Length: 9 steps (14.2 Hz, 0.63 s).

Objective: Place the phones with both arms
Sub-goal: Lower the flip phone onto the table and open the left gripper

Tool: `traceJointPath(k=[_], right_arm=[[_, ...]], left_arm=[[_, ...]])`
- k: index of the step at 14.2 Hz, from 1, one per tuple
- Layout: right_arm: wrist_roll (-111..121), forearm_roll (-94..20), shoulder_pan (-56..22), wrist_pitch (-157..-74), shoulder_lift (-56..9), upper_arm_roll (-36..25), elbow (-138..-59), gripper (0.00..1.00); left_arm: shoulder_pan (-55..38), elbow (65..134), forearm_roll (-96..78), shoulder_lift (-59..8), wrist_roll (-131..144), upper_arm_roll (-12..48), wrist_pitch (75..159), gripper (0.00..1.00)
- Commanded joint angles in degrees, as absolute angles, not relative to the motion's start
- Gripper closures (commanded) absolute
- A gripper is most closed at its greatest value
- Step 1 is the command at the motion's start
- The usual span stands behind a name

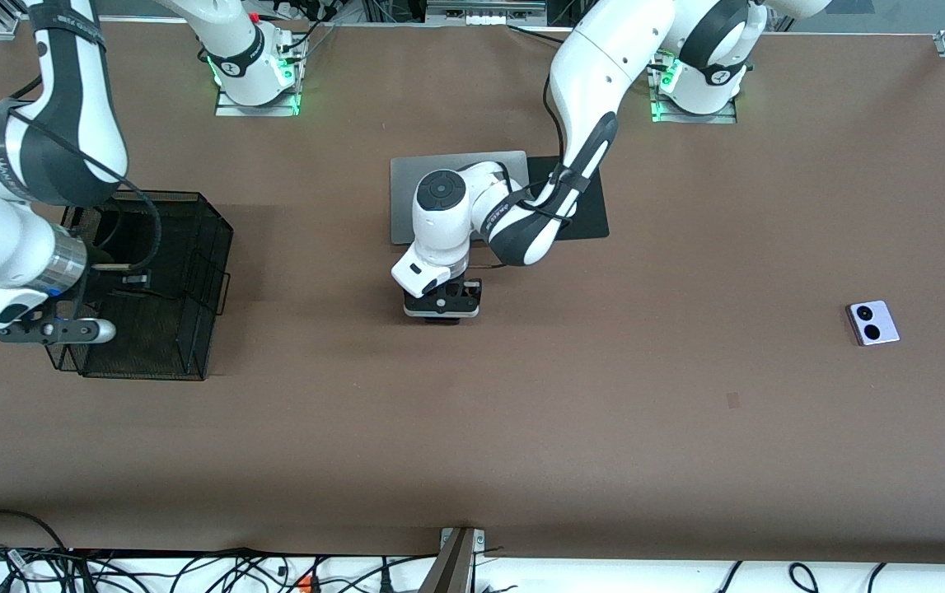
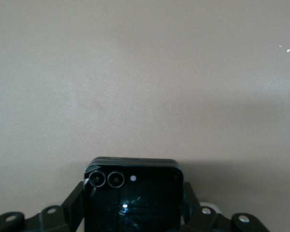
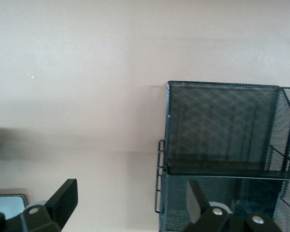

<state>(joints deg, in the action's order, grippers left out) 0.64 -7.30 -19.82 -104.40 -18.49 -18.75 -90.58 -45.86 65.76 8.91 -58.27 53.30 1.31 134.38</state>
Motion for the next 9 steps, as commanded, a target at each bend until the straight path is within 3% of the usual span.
traceJointPath(k=[1, 6, 7, 8, 9], right_arm=[[-0.3, -8.3, -19.3, -103.4, -18.9, -18.5, -88.9, 0.01], [-0.3, -8.3, -19.3, -103.2, -18.9, -18.5, -88.9, 0.01], [-0.3, -8.3, -19.4, -103.1, -18.9, -18.5, -88.9, 0.01], [-0.3, -8.3, -19.3, -103.1, -18.9, -18.5, -88.9, 0.01], [-0.3, -8.3, -19.3, -103.0, -18.9, -18.5, -88.9, 0.01]], left_arm=[[-45.8, 61.7, 8.4, -61.1, 51.1, 0.6, 135.2, 0.73], [-45.5, 59.1, 8.4, -63.8, 51.5, 0.1, 136.1, 0.71], [-45.5, 59.0, 8.4, -64.0, 51.5, 0.2, 136.1, 0.47], [-45.5, 58.9, 8.4, -64.0, 52.0, 0.2, 136.1, 0.07], [-45.1, 58.9, 8.0, -64.0, 52.7, 0.3, 137.0, 0.00]])
